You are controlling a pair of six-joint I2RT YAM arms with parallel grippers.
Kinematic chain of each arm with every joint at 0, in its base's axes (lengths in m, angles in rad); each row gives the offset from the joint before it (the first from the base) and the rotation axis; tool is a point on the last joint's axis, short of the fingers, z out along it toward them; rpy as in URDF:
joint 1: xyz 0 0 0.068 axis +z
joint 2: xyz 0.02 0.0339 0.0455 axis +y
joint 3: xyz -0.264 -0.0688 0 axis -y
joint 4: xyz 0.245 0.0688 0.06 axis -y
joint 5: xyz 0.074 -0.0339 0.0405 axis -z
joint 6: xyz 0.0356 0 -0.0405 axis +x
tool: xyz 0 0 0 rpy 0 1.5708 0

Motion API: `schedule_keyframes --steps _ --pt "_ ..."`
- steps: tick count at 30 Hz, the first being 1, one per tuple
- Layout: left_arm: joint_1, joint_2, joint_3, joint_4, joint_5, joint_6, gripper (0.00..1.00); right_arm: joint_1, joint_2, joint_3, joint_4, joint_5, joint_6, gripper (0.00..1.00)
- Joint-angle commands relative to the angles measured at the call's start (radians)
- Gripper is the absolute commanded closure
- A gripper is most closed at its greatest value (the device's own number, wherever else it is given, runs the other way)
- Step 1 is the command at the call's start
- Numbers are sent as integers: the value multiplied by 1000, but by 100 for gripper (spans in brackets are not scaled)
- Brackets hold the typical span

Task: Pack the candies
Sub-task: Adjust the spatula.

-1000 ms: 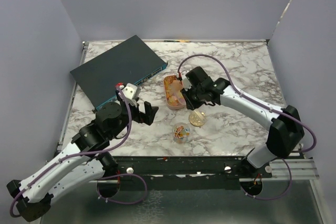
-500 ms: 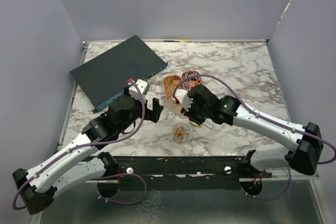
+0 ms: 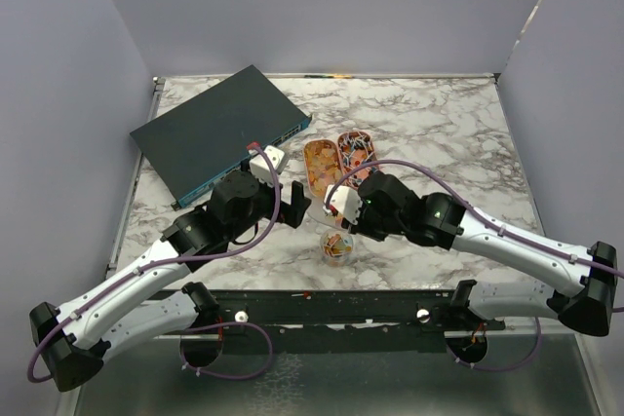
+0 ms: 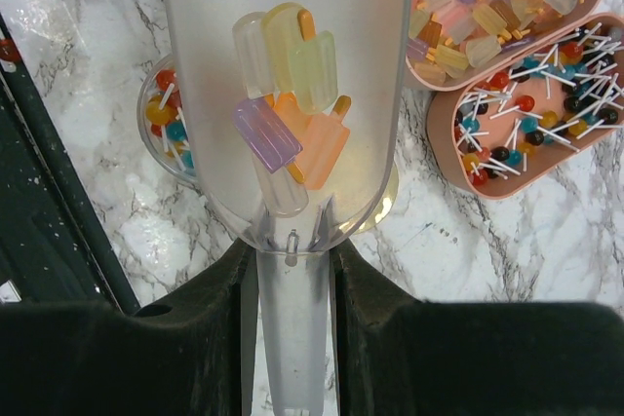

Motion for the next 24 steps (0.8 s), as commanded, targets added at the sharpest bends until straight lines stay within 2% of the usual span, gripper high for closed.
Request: schedule_keyframes --steps 1,13,24 --pt "0 6 12 20 42 -9 1 11 -35 24 -20 19 -32 99" --pt "-1 -5 -14 25 34 -5 1 11 -164 12 29 -33 -57 100" --pt "-1 -15 -26 24 36 -5 1 11 -362 -116 225 -131 -117 100"
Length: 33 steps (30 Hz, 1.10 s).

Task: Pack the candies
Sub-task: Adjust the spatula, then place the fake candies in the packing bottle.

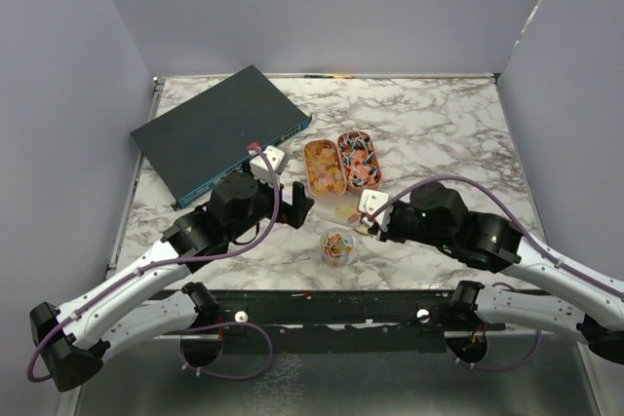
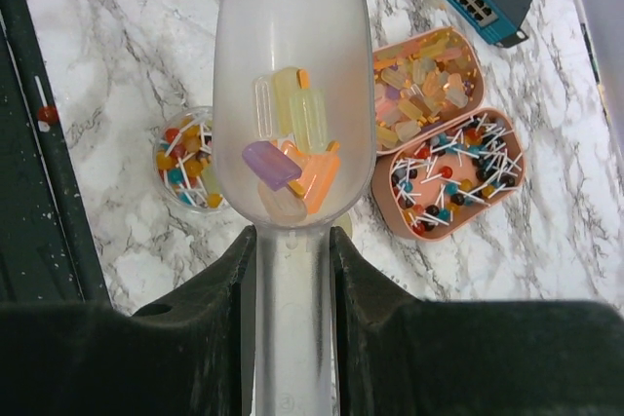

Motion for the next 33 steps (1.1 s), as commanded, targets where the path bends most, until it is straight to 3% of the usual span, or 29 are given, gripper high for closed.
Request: schedule_keyframes --steps 1,7,33 --pt "-1 -12 -18 -11 8 1 1 6 -88 -44 152 -87 -34 99" --pt "-1 -13 -21 -10 7 -1 1 6 -137 -69 161 -96 -50 99" --pt "-1 -97 -30 -10 -64 8 1 5 86 77 -392 -39 -50 100"
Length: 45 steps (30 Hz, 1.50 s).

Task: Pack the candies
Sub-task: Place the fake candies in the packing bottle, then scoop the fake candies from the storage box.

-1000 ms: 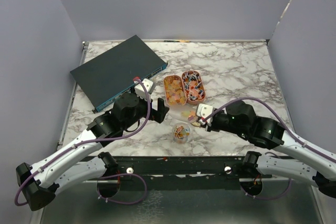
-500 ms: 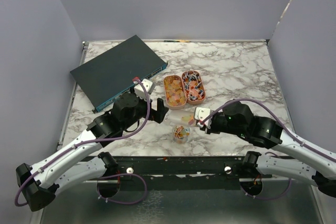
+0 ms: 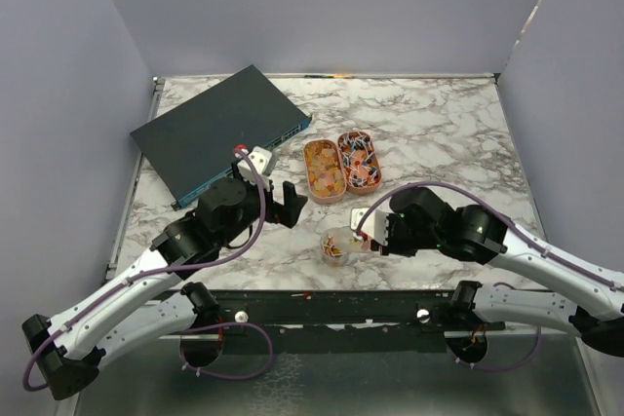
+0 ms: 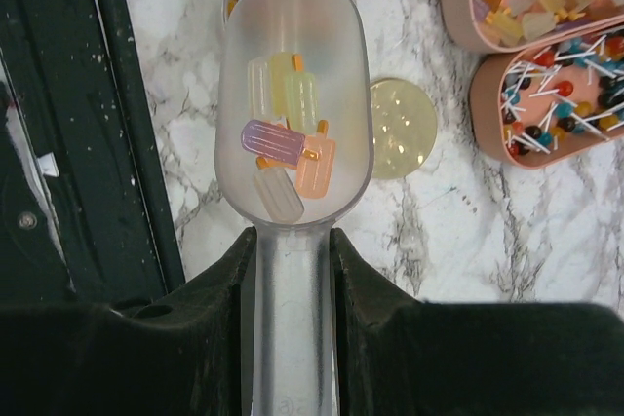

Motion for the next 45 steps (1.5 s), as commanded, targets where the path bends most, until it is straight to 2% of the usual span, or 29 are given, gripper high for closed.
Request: schedule_keyframes --steps 1,6,17,30,36,45 --pt "-1 -19 -11 -8 -31 10 1 5 36 53 -122 31 -6 100" --pt "-2 -27 -11 -9 -31 14 1 5 83 91 -174 31 -8 99" --pt "1 -49 -15 -13 -29 28 1 5 217 166 -266 156 -19 99" --pt "3 -80 -17 -23 -31 35 1 8 282 253 -299 244 8 99" --pt "4 -95 -18 -22 -28 33 1 9 319 326 -261 312 129 100" --pt "3 -113 -17 -26 -29 32 1 -30 480 514 -277 276 351 100"
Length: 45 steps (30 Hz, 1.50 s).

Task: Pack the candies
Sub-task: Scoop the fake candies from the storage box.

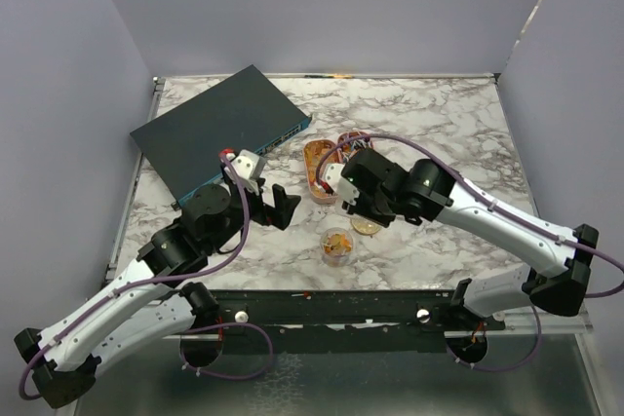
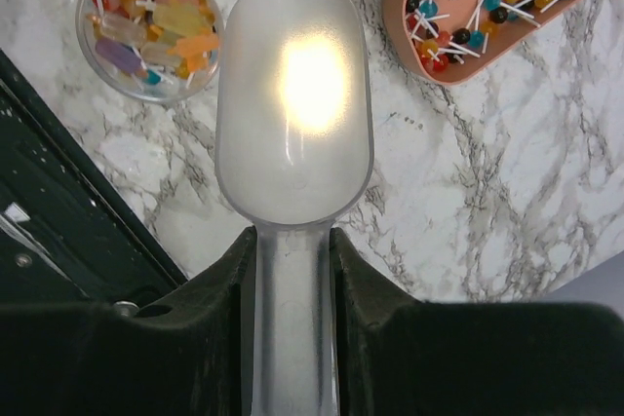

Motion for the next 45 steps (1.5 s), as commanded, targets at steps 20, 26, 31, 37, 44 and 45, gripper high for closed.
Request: schedule_keyframes --steps 20,26,31,37,44,45 --pt "4 -96 -15 -16 -7 3 1 -211 466 440 -146 -200 457 99" --pt "5 -120 -17 -17 -1 3 1 -267 537 465 -138 -254 514 99" --pt "4 -130 -17 -16 11 5 1 -307 620 522 -166 -257 550 99" --pt "4 -149 -18 -17 17 4 1 -334 685 583 -165 -276 565 100" --pt "4 -162 -20 -15 24 6 1 -348 748 619 -173 -314 567 99" --pt "5 -163 -19 -16 24 5 1 -348 757 622 -175 -317 567 100"
